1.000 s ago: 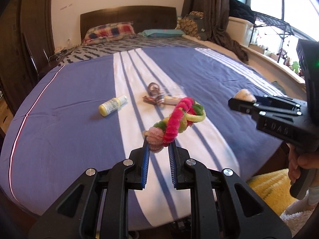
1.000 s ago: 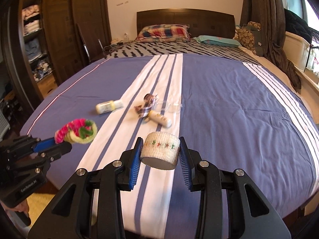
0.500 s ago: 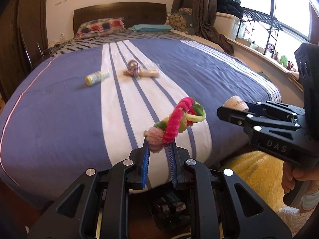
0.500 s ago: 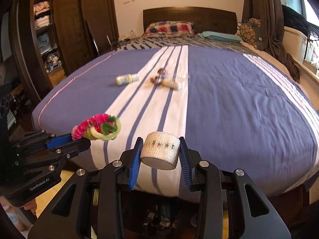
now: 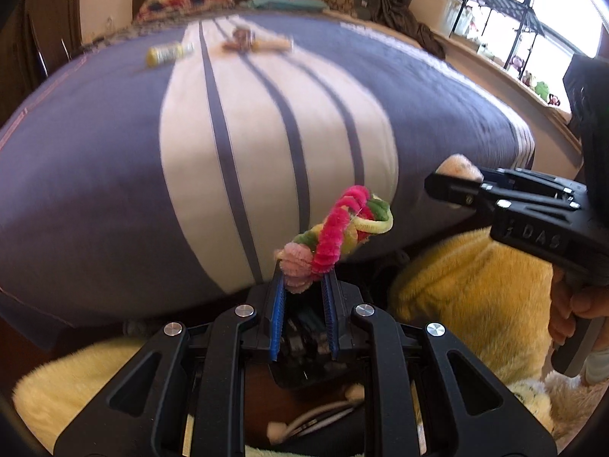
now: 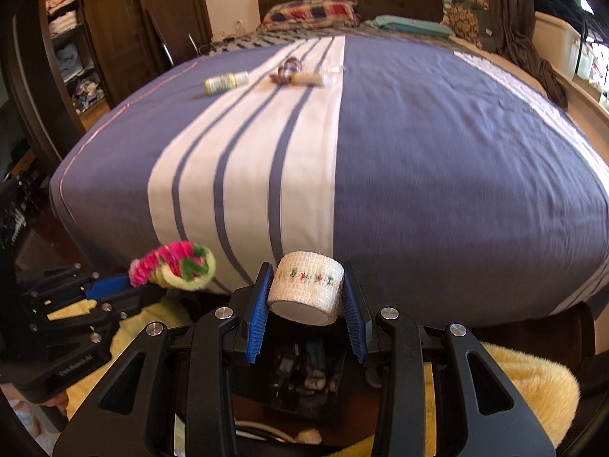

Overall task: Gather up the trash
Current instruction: 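Carry the pipe-cleaner toy and tape roll off the bed down over the bin, then open both tools to drop the toy and tape roll into the bin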

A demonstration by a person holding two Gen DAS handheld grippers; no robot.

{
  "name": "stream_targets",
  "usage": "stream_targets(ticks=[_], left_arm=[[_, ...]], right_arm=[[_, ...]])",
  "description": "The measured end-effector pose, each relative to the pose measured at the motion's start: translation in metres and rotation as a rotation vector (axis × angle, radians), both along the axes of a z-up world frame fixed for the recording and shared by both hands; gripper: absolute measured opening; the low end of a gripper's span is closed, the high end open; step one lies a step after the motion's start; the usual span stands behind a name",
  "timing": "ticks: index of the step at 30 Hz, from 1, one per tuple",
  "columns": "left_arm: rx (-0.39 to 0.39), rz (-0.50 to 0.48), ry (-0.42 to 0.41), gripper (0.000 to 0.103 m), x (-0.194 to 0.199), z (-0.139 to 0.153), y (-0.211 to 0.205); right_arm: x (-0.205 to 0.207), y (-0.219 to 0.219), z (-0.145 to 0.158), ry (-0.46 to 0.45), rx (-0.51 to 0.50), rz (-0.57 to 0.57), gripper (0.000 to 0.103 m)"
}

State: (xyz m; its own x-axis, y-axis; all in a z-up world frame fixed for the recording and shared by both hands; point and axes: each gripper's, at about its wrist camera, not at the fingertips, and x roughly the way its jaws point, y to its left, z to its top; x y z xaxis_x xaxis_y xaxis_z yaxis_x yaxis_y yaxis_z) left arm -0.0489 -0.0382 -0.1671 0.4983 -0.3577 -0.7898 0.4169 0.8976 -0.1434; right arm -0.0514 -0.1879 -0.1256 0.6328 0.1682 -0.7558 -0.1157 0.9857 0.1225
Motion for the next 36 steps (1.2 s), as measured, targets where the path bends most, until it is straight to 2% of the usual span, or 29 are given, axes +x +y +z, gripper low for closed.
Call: stream_targets(ticks=[14, 23, 30, 36], left_arm=[[0.029, -0.017, 0.218, 0.017, 0.011, -0.087, -0.009], [0.040, -0.019, 0.354, 0.017, 0.025, -0.135, -0.014], [0.027, -0.028, 0.411, 0.017, 0.033, -0.154, -0.017], [0.024, -0.028, 0.440, 0.021, 0.034, -0.156, -0.018]], right_arm=[[0.000, 0.004, -0.070, 0.182, -0.006, 0.007, 0.037], [0.011, 0.008, -0.124, 0.339, 0.070, 0.027, 0.037], [0.027, 0.010, -0.149, 0.414, 0.093, 0.025, 0.037], [0.035, 0.012, -0.149, 0.428, 0.093, 0.017, 0.039]])
